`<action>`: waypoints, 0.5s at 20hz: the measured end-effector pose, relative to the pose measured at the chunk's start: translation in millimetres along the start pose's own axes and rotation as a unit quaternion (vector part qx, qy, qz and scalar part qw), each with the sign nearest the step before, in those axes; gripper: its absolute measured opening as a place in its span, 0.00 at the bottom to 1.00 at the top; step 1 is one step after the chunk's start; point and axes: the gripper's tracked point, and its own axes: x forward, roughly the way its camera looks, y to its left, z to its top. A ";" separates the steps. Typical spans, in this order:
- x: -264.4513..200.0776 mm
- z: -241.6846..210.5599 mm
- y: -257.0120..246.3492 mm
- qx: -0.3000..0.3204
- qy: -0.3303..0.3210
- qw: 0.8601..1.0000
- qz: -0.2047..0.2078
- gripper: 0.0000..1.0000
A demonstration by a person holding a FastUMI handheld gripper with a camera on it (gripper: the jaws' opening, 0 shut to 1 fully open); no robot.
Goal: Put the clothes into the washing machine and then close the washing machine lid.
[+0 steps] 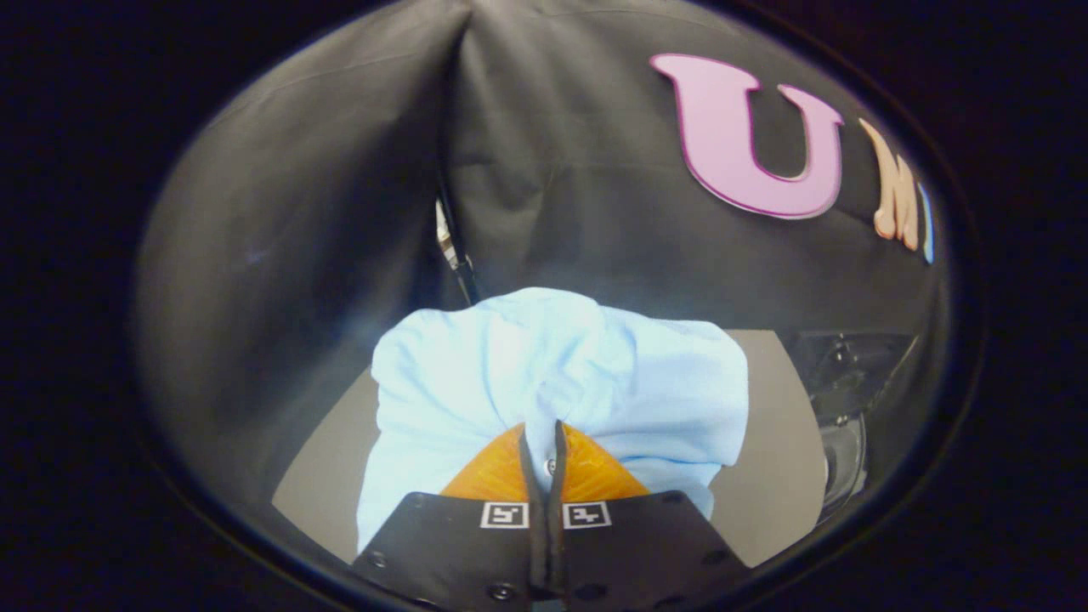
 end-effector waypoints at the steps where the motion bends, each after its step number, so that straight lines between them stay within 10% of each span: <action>1: -2.7 1.4 0.8 -0.011 -0.001 1.000 0.004 0.00; 10: -44.1 40.6 -42.5 -0.071 -0.045 0.996 -0.026 0.00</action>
